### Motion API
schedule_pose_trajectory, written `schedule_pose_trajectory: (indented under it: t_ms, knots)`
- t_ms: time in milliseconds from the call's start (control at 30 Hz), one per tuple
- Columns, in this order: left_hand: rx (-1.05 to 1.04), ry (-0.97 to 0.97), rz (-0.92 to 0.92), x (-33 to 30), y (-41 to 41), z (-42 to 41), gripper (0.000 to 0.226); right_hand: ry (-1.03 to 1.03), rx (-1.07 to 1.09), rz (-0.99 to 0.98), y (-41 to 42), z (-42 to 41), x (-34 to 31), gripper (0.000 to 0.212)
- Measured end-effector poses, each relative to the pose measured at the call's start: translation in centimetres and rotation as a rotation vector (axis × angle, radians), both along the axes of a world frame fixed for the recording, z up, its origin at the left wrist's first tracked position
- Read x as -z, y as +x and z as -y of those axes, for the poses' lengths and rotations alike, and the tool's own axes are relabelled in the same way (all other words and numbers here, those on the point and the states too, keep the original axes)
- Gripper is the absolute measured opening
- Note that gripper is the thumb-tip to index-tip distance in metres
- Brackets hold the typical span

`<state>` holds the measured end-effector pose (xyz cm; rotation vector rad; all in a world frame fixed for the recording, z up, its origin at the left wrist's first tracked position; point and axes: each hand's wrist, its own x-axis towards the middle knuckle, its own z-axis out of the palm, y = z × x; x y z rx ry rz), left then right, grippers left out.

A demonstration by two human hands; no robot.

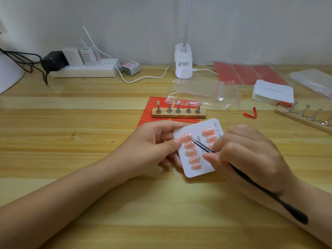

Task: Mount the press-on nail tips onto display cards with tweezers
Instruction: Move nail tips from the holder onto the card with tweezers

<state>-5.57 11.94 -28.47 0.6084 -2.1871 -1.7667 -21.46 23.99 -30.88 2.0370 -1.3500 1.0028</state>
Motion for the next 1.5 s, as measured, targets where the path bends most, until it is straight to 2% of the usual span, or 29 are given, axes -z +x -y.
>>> schedule_pose_trajectory:
  t_ms: [533, 633, 767, 867, 900, 967, 1033, 1133, 1267, 1367, 1500]
  knots:
    - [0.028, -0.018, -0.041, 0.0, 0.3, 0.1, 0.035, 0.043, 0.018, 0.026, 0.3, 0.0, -0.3, 0.038]
    - [-0.020, 0.012, -0.070, 0.0, 0.3, 0.1, 0.033, 0.056, -0.052, 0.187, 0.4, -0.3, -0.5, 0.039]
    - [-0.025, 0.004, -0.080, 0.0, 0.3, 0.2, 0.037, 0.015, 0.006, 0.710, 0.5, -0.8, -1.5, 0.037]
    - [-0.030, 0.030, -0.091, 0.1, 0.3, 0.1, 0.041, 0.124, 0.079, 1.085, 0.2, -0.5, -2.1, 0.042]
    - [-0.028, 0.035, -0.093, 0.1, 0.3, 0.1, 0.042, 0.196, 0.107, 1.109, 0.0, -0.3, -2.0, 0.040]
    - [-0.016, 0.037, -0.098, 0.1, 0.4, 0.1, 0.043, 0.325, 0.107, 1.036, 0.1, -0.2, -1.9, 0.029]
    - [-0.007, 0.035, -0.101, 0.0, 0.4, 0.1, 0.043, 0.369, 0.059, 0.981, 0.1, -0.1, -1.7, 0.031]
    - [-0.005, 0.018, -0.107, 0.0, 0.5, 0.0, 0.043, 0.368, 0.063, 1.011, -0.4, 0.1, -1.3, 0.042]
    - [-0.004, 0.009, -0.117, 0.0, 0.5, 0.0, 0.043, 0.406, 0.048, 1.069, -0.7, 0.4, -1.4, 0.039]
    - [-0.015, 0.031, -0.117, 0.0, 0.4, 0.1, 0.043, 0.420, -0.056, 1.153, -0.4, 0.4, -1.8, 0.038]
    - [-0.037, 0.087, -0.090, -0.1, 0.4, 0.2, 0.064, 0.381, -0.120, 1.198, -0.6, 0.1, -1.8, 0.034]
